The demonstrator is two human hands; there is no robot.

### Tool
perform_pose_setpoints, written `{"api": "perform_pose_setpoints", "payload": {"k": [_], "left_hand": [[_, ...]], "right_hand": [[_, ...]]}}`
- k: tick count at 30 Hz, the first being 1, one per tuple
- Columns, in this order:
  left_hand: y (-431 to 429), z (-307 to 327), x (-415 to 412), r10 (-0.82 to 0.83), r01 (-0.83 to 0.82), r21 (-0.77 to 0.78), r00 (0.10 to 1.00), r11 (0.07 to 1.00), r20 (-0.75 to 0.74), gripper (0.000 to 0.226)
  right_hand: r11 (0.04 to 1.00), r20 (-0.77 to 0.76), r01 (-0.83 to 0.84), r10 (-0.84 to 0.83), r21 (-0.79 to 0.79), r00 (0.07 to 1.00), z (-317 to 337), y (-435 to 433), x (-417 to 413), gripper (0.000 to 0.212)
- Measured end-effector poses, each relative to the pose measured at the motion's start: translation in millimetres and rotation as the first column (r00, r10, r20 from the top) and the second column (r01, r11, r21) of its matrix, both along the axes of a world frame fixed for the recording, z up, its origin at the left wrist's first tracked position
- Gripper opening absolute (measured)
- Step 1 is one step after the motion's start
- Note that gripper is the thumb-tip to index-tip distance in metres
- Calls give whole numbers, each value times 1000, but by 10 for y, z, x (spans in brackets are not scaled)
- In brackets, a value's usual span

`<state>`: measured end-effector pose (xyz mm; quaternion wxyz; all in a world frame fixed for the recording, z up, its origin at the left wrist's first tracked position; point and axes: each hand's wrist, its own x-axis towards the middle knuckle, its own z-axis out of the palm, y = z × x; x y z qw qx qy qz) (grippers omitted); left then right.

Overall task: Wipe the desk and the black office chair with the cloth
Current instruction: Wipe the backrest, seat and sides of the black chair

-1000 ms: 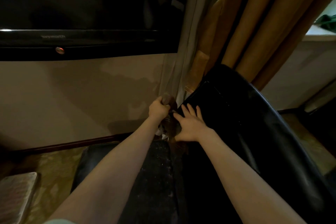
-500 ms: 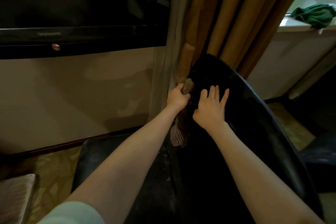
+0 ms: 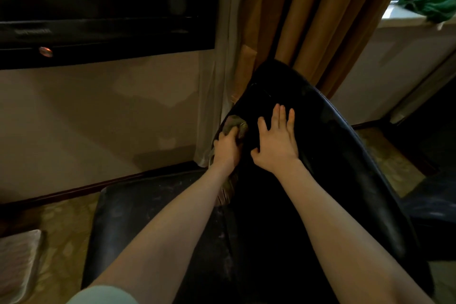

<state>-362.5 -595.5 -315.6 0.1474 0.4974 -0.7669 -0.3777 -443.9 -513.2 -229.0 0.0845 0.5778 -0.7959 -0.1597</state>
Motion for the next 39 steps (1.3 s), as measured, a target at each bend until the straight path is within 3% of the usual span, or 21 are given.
{"api": "perform_pose_setpoints", "payload": {"k": [16,20,22,26,30,35,39], "left_hand": [[133,-504,661,50,-75,152,985,985,163,40],[-89,-215,779,188,-190,131,982,973,33,42],[-228,16,742,215,-212,42,974,976,-69,35],[-439,484,473,119,-159,-176,969,971,-217,37],[-440,520,154,27,-71,-229,981,971,-191,33],[-386,272,24,107,-178,-211,945,961,-309,41],[-368,4,137,187,-220,-157,962,963,-199,40]], "right_hand": [[988,57,-154,153,15,987,40,-373,-68,82],[983,178,-183,179,4,968,129,-467,-52,82],[984,234,-176,172,-3,957,158,-509,-42,86],[988,238,-156,152,-4,959,144,-573,-16,92],[986,226,-166,169,-32,959,119,-598,-11,91],[984,221,-170,176,-45,959,80,-632,-60,92],[984,201,-173,176,-30,964,71,-650,-64,93]]}}
